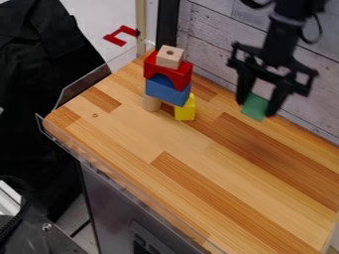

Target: Put the green block at the center of the table

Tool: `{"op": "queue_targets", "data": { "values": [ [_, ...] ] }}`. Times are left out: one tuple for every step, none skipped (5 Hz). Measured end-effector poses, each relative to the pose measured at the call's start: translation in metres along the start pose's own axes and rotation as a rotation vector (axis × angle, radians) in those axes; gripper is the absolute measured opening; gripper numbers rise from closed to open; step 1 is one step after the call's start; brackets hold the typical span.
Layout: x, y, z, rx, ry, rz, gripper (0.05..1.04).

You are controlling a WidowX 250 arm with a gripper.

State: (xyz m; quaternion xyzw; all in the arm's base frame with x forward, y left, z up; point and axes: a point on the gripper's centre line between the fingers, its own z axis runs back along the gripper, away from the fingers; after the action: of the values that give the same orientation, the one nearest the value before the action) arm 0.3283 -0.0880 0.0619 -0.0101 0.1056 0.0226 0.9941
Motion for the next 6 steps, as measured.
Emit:
{"op": "queue_targets", "data": {
  "values": [
    [0.000, -0.021, -0.018, -0.020, 0.020, -0.031, 0.558],
    [0.002, -0.034, -0.031, -0.042, 0.023, -0.049, 0.558],
    [0.003, -0.037, -0.048, -0.057, 0.020, -0.034, 0.558],
    [0.003, -0.037, -0.063, -0.075, 0.019, -0.019, 0.558],
    [0.006, -0.032, -0.066, -0.085, 0.007, -0.009, 0.611],
    [0.005, -0.029, -0.062, -0.059, 0.021, -0.022, 0.905]
  ]
}}
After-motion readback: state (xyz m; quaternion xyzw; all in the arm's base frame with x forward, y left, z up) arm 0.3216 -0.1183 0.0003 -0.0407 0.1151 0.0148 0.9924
